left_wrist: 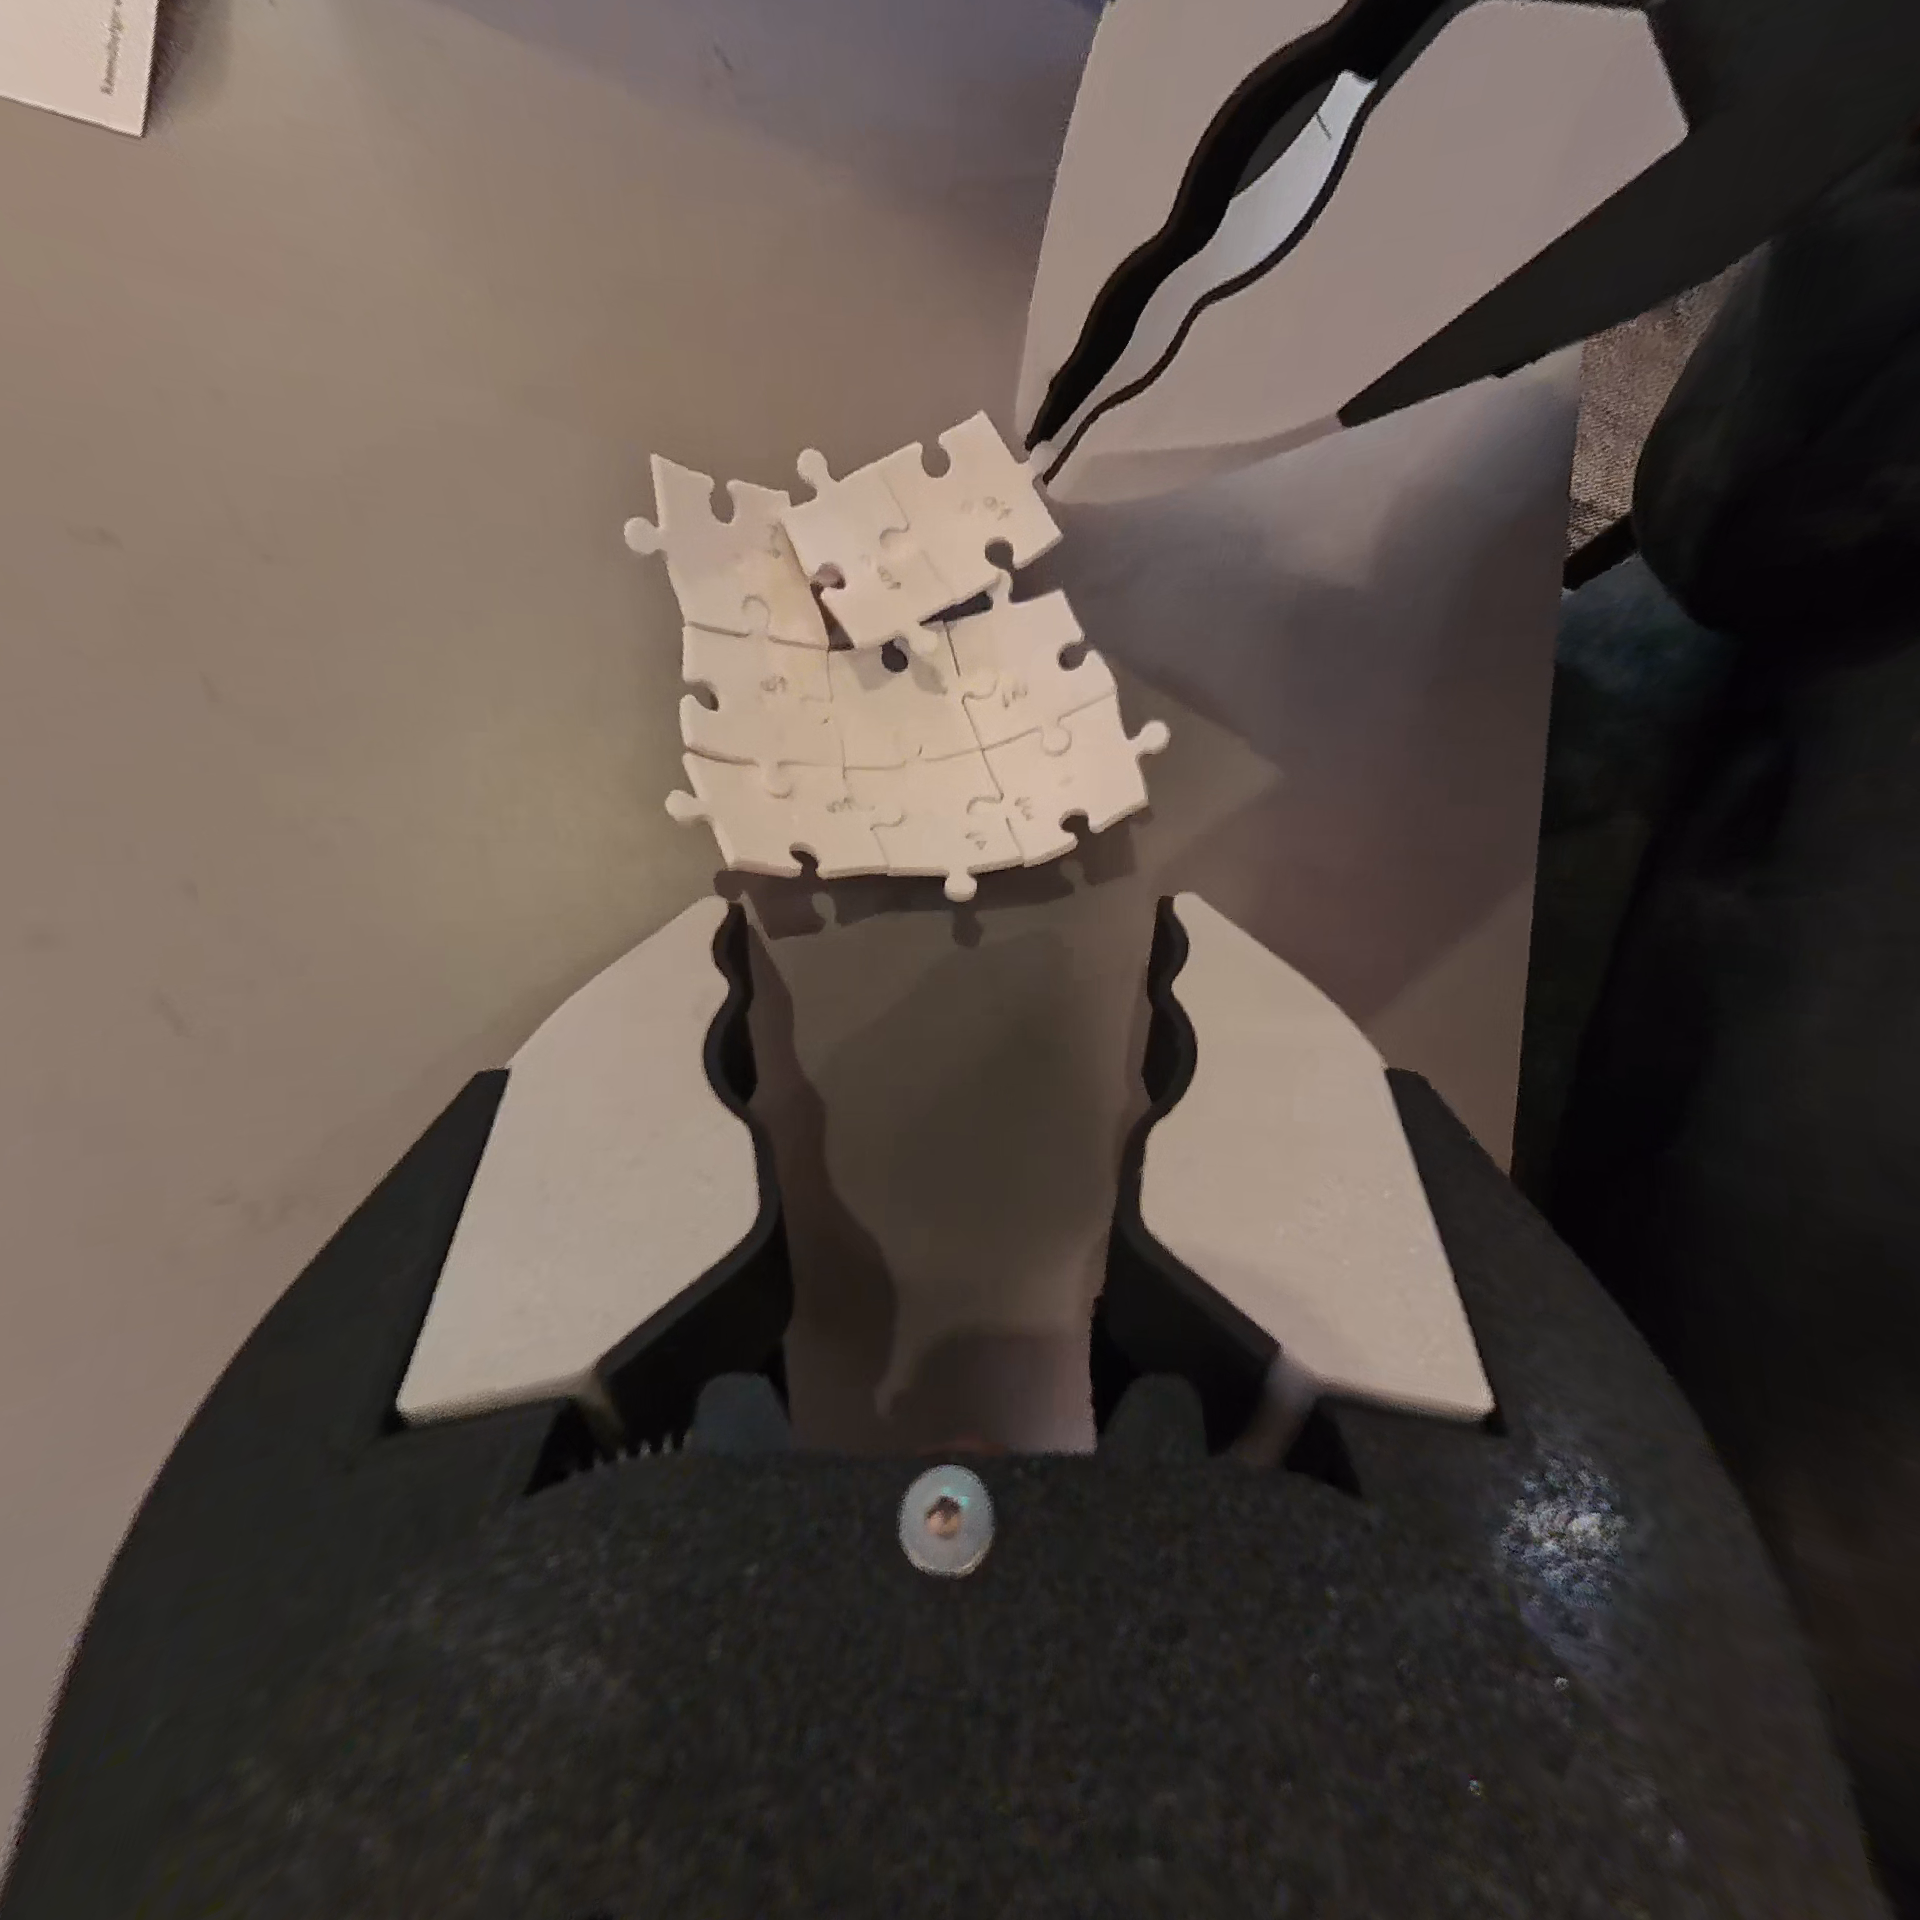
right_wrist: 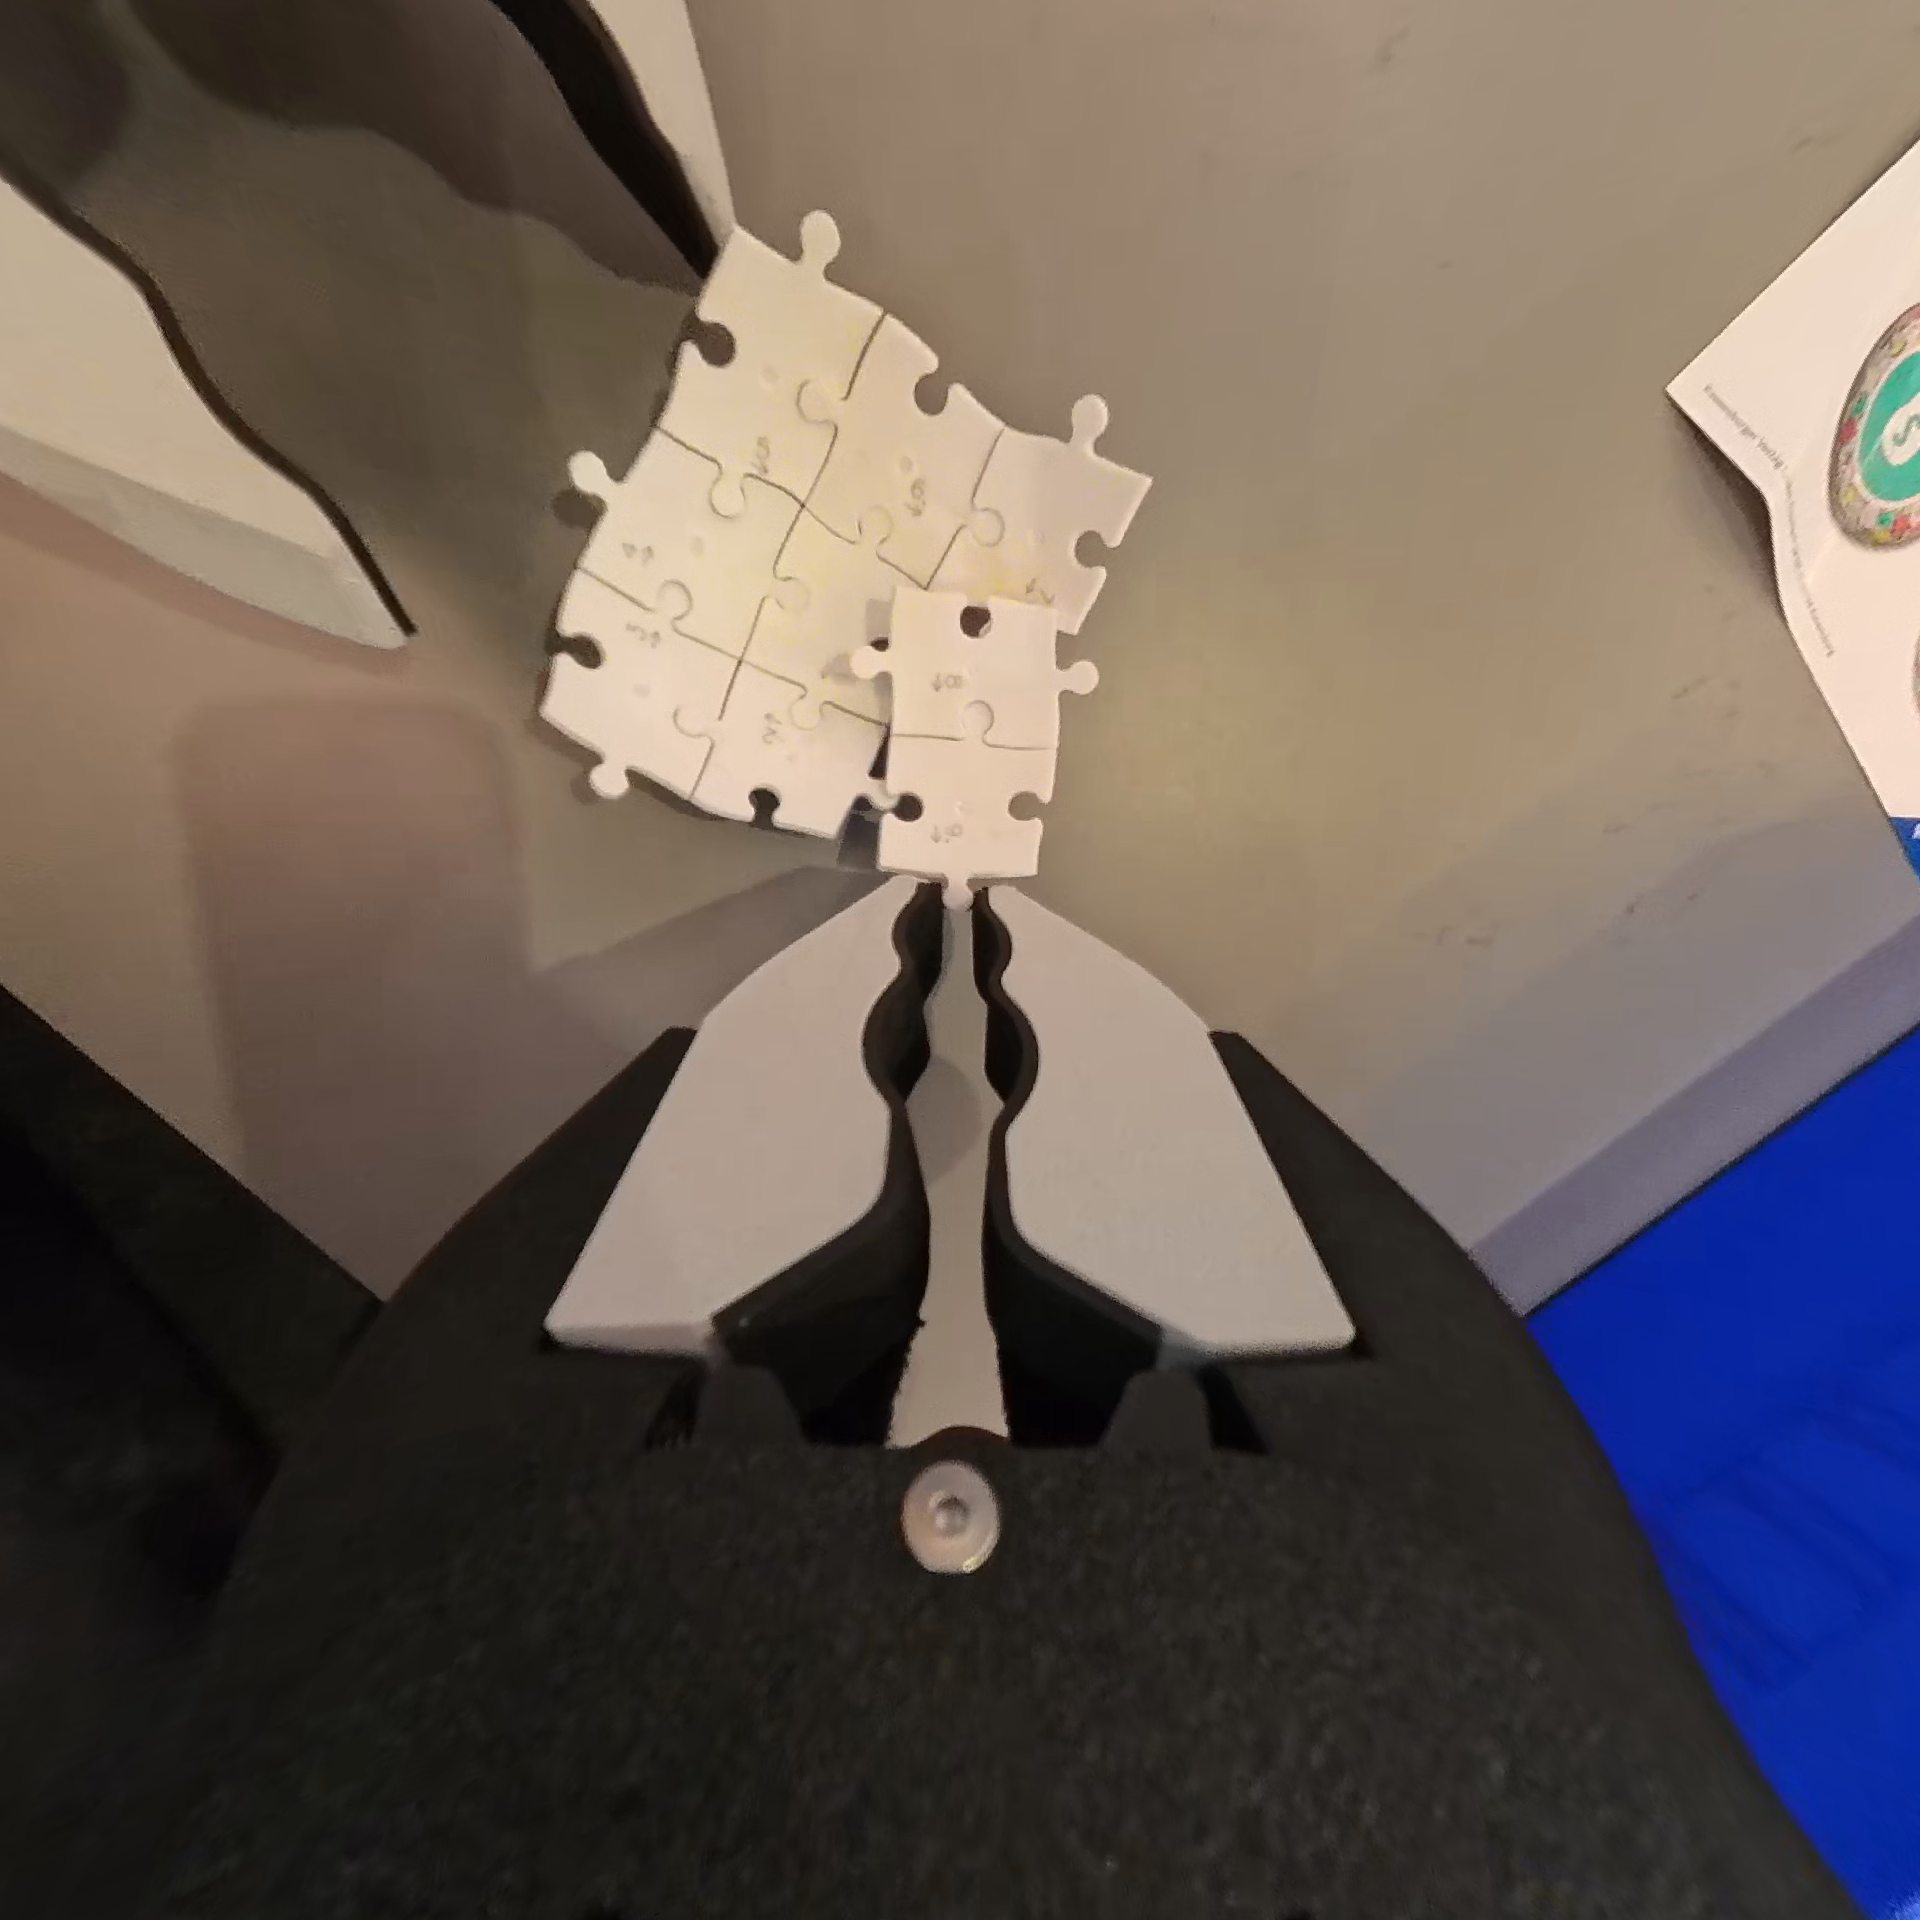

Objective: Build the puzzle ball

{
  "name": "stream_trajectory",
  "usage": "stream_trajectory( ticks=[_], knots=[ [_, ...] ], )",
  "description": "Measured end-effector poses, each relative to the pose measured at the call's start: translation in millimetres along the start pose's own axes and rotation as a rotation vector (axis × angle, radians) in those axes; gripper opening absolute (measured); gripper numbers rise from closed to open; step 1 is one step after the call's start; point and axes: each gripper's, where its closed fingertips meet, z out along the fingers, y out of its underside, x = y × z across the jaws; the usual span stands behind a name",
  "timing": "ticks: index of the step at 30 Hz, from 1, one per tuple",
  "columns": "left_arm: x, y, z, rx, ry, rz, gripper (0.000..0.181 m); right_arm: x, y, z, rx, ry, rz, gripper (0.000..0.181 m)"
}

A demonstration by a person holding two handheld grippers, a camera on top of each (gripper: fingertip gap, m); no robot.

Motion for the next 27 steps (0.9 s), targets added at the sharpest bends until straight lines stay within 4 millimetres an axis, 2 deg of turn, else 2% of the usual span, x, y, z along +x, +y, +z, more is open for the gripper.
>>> stream_trajectory(
  ticks=[27],
  knots=[
    [31.8,-4.8,12.1,0.0,0.091,0.027,0.071,-6.1,11.7,-5.4,0.001,-0.037,0.195,0.006]
  ],
)
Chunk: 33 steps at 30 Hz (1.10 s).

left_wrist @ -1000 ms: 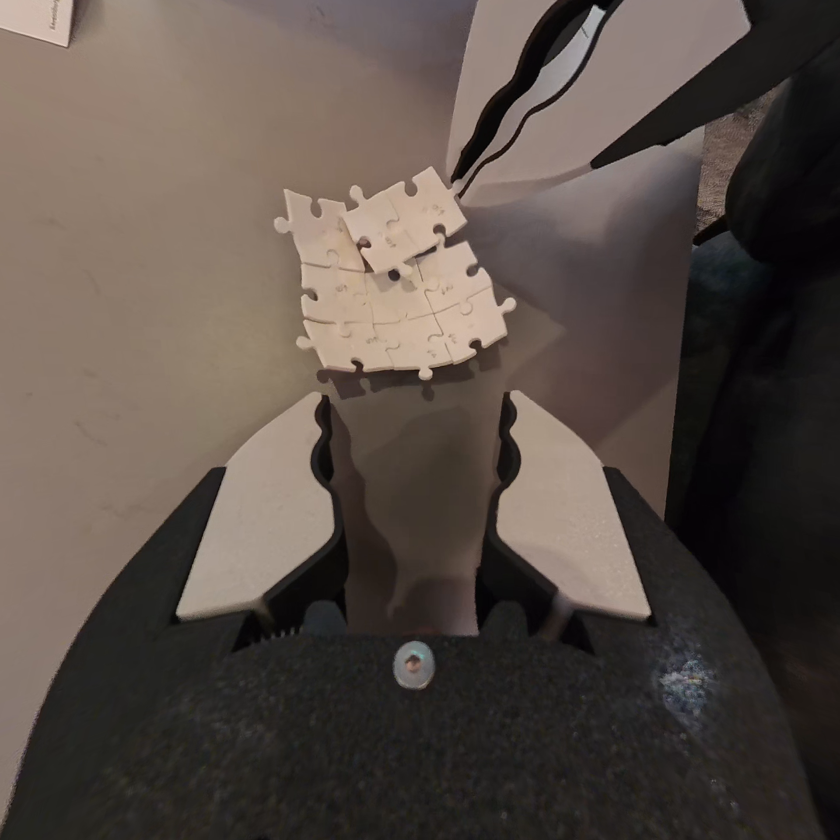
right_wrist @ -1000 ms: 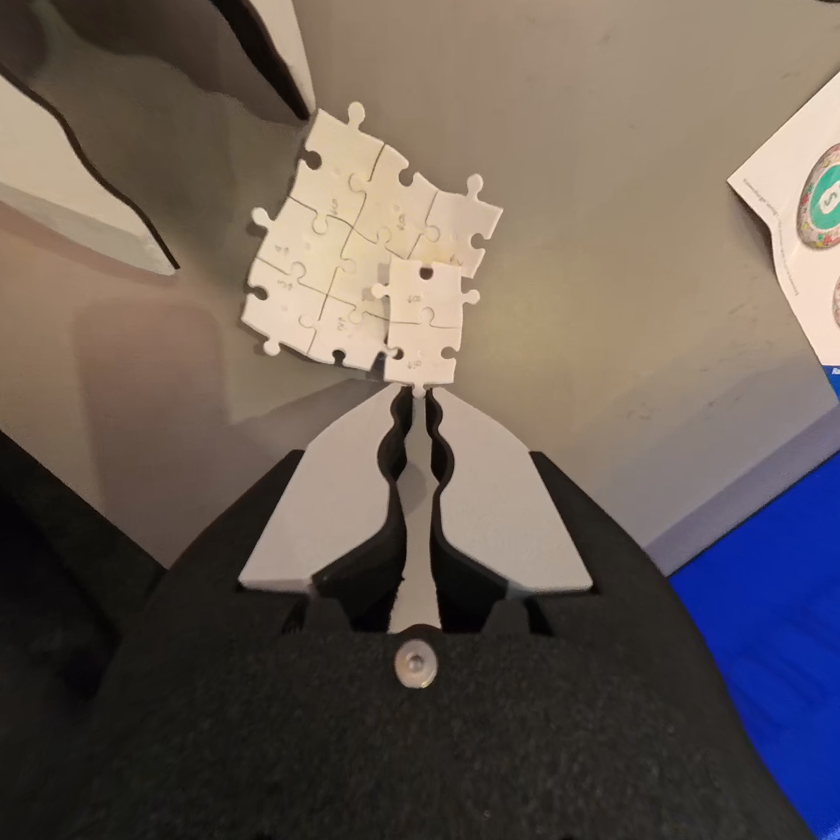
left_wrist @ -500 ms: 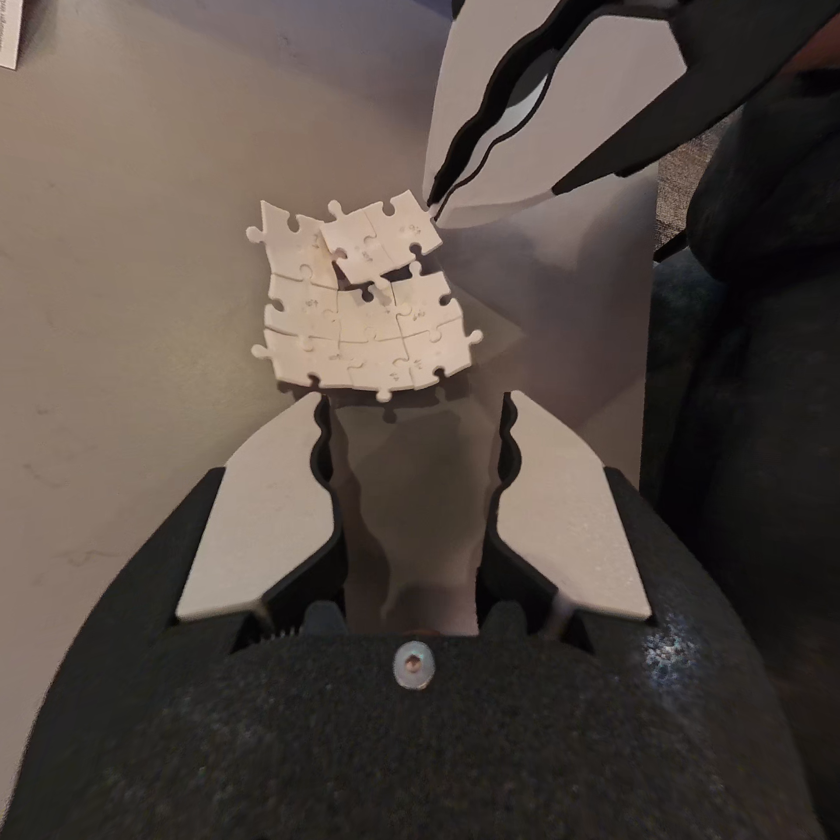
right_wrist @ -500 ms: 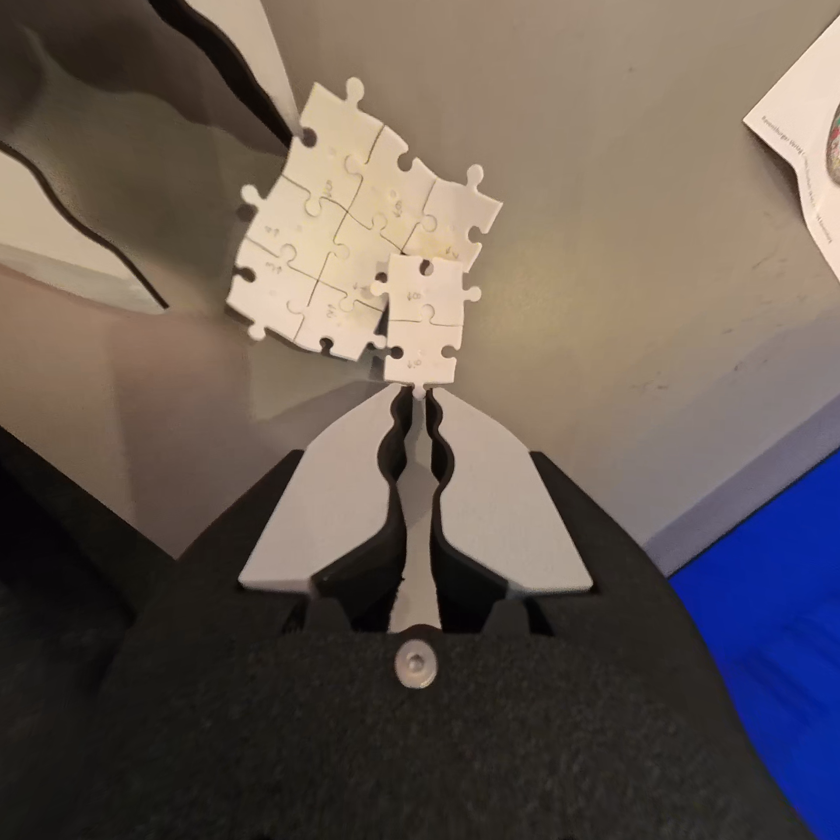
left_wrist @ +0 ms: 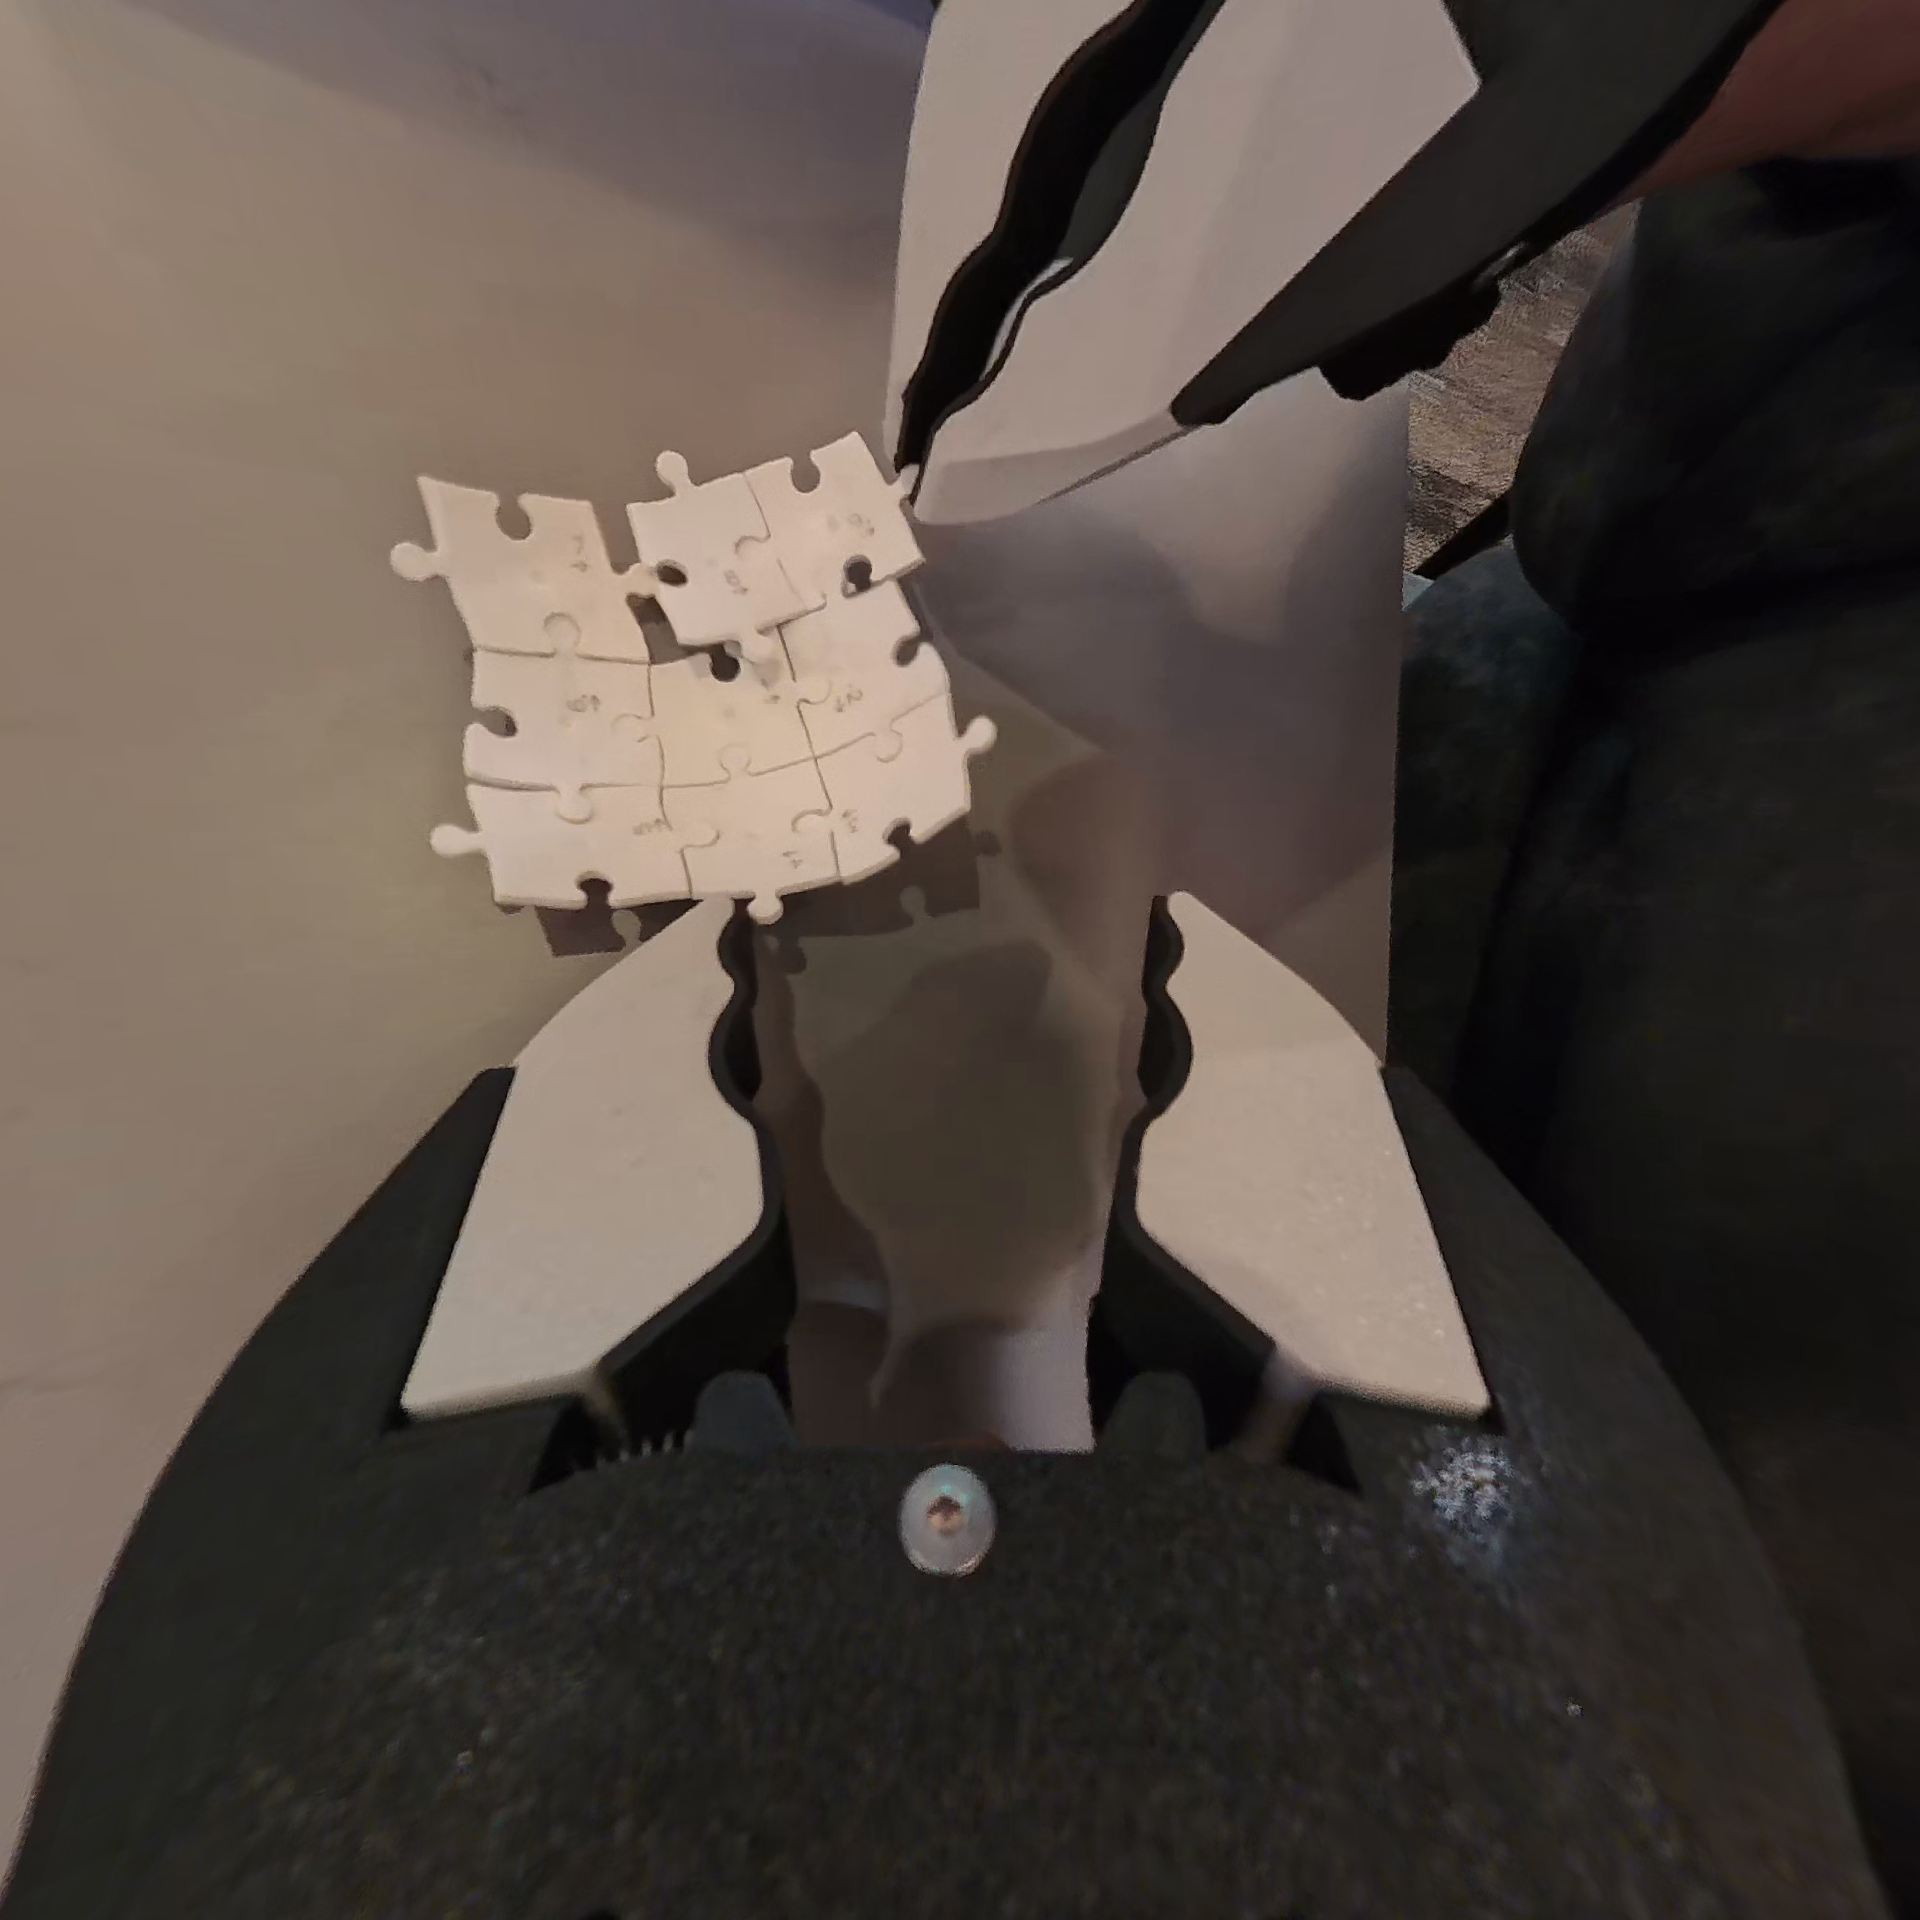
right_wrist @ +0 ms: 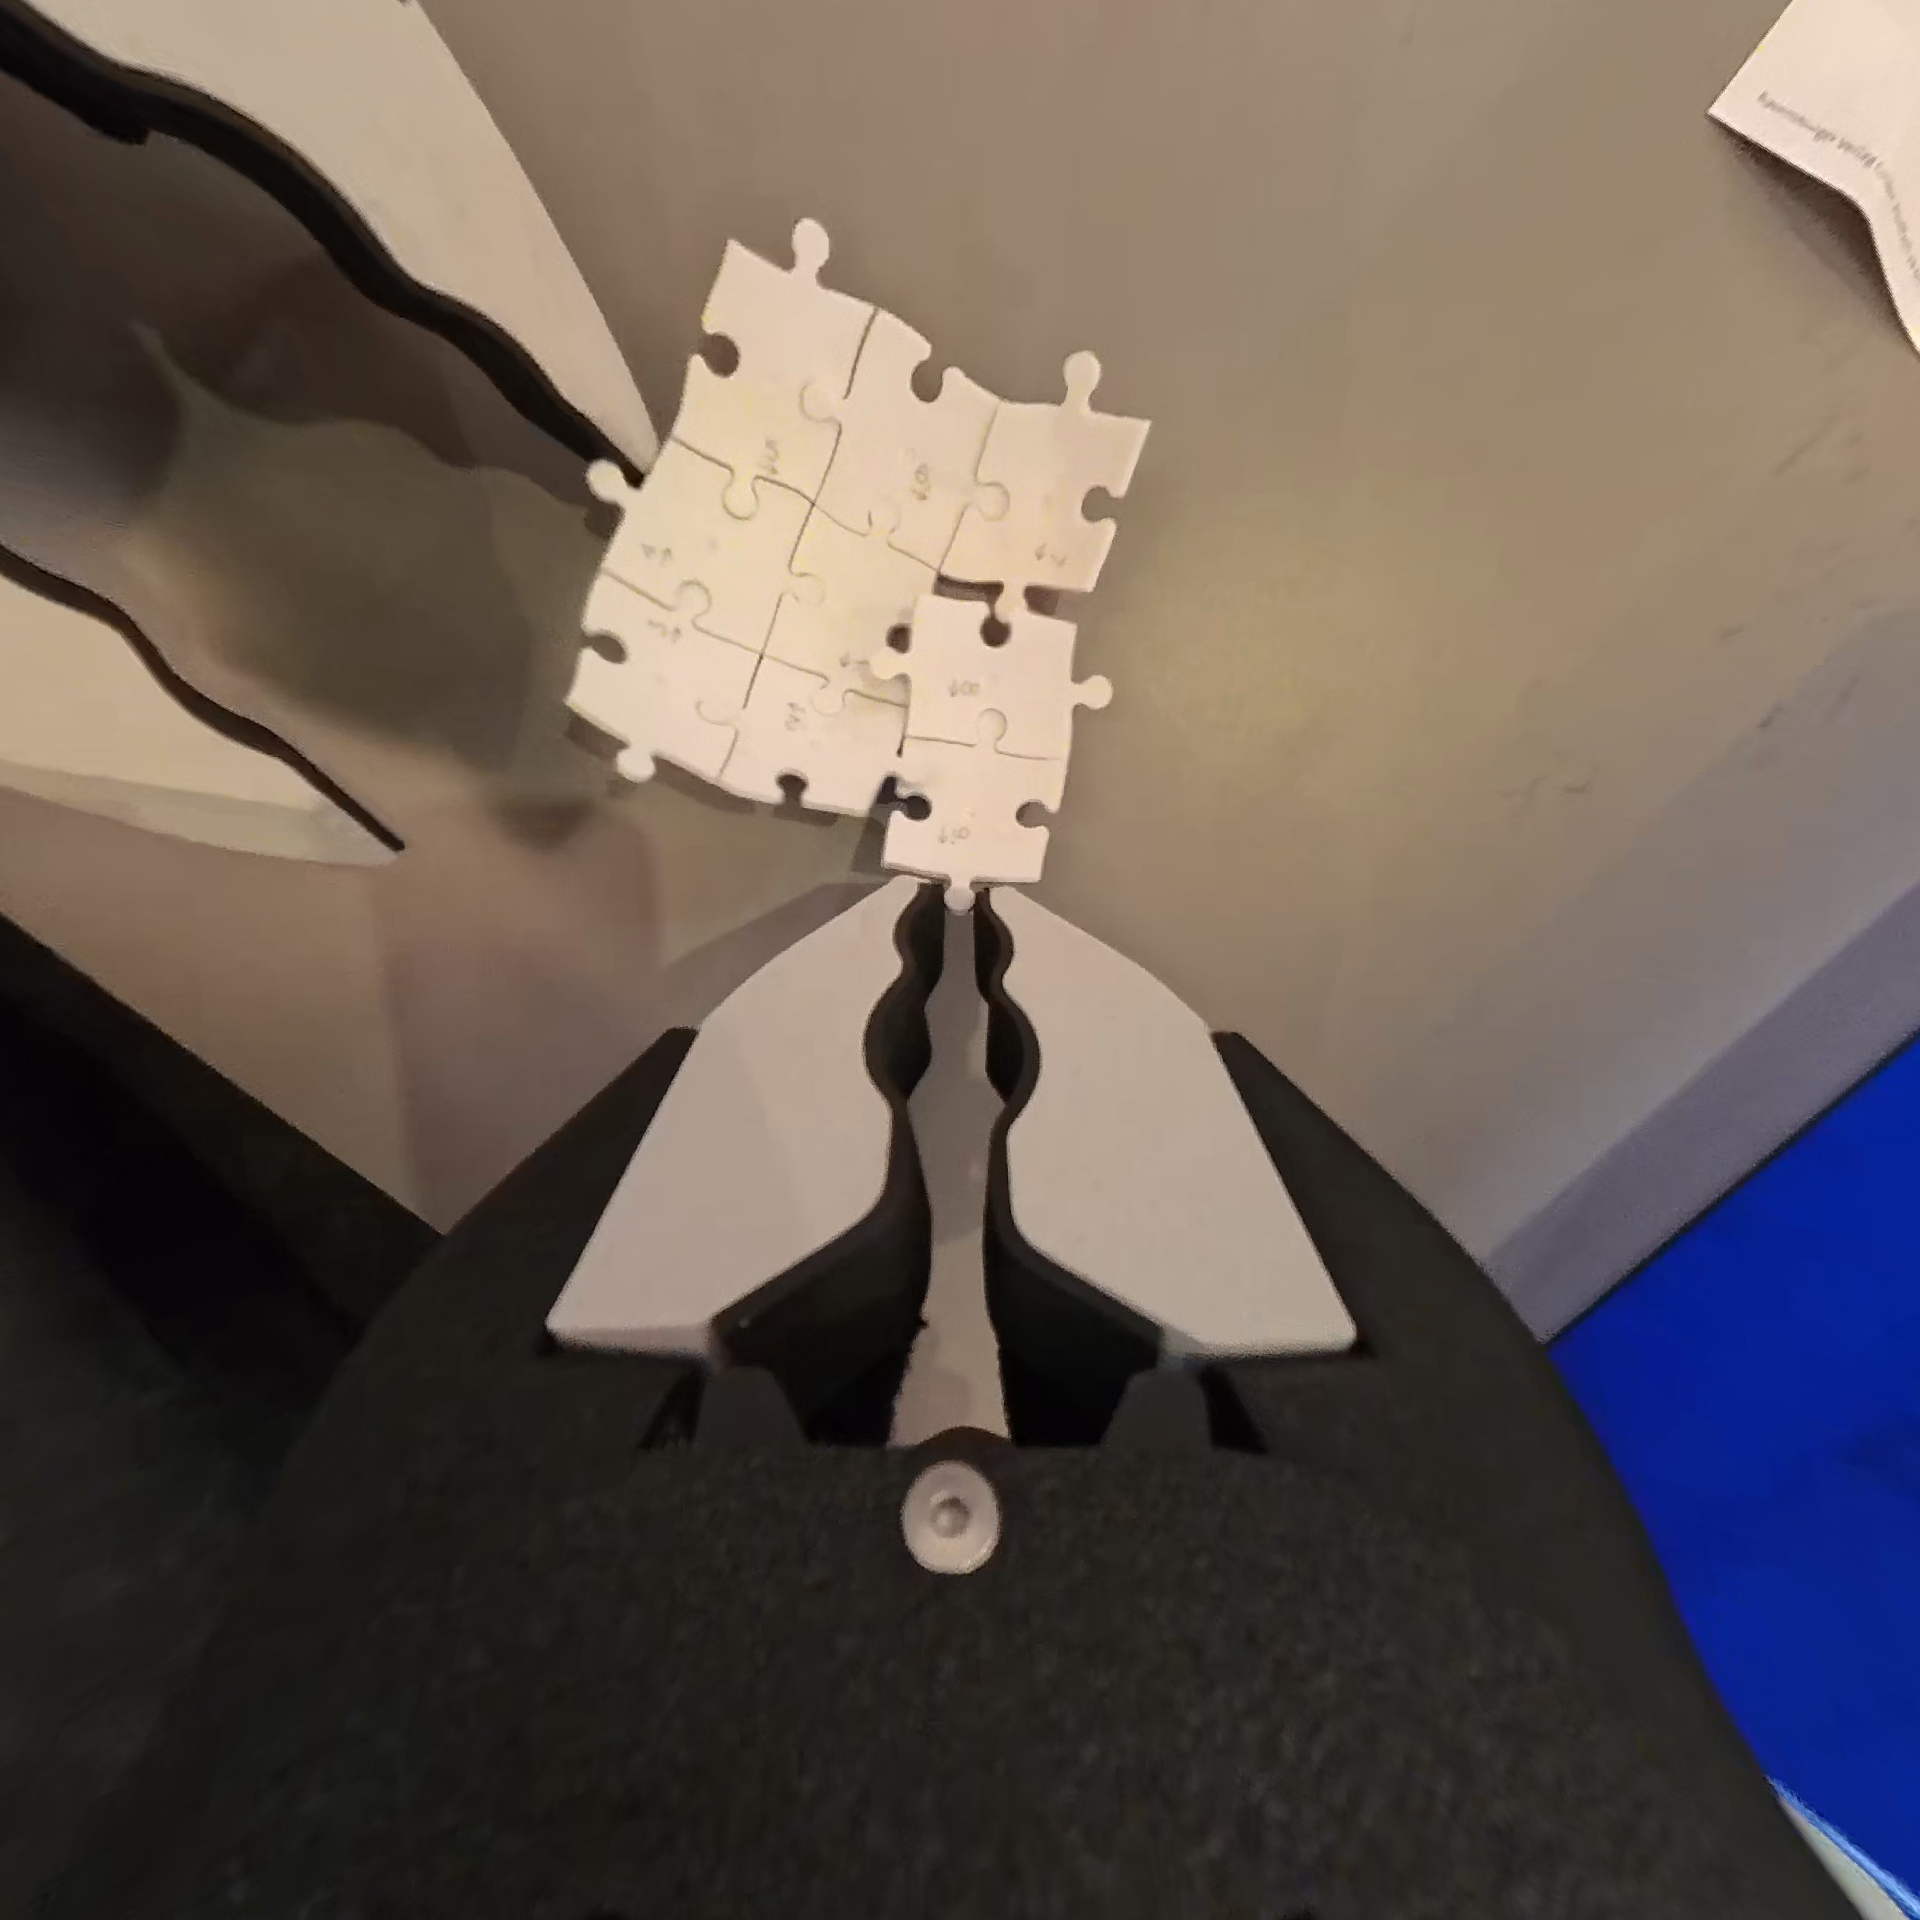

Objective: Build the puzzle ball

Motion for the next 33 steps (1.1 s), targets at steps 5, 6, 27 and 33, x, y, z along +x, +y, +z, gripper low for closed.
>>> stream_trajectory(
  ticks=[5,6,27,33],
  knots=[
    [-1.6,3.1,-7.5,-0.014,-0.028,0.012,0.071,1.0,-3.6,-2.2,0.018,0.009,-0.002,0.005],
    [-4.0,1.4,-12.8,-0.004,-0.039,0.012,0.07,1.8,-3.8,-2.2,0.016,0.014,-0.002,0.005],
    [-43.6,-23.1,20.0,-0.134,-0.149,-0.004,0.0,3.5,-22.2,-11.3,0.136,0.129,-0.125,0.005],
    [-44.5,-24.1,20.6,-0.143,-0.14,-0.024,0.0,14.8,-21.0,-4.6,0.105,0.216,-0.311,0.005]
  ],
)
